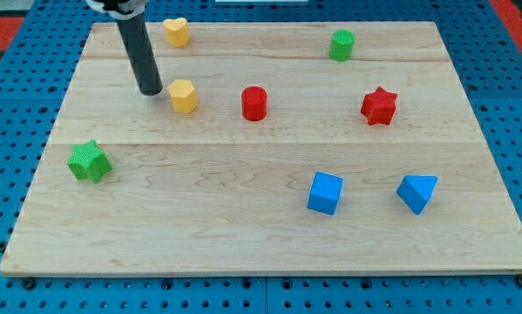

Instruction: Push the yellow heart to the left of the green circle

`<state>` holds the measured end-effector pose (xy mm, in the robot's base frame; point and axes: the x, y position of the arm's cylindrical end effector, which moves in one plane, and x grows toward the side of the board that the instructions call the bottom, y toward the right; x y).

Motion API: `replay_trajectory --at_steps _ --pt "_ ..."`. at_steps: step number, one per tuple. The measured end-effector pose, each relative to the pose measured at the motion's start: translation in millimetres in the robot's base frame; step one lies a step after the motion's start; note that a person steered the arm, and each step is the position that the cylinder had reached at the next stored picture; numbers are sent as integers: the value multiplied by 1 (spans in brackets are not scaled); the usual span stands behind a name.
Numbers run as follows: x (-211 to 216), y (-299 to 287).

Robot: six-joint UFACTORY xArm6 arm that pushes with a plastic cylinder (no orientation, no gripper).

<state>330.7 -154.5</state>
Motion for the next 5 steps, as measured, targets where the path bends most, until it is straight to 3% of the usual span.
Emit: replay_trajectory --at_steps 2,4,5 --pt "15 39" --pt "-77 -148" --pt "-126 -92"
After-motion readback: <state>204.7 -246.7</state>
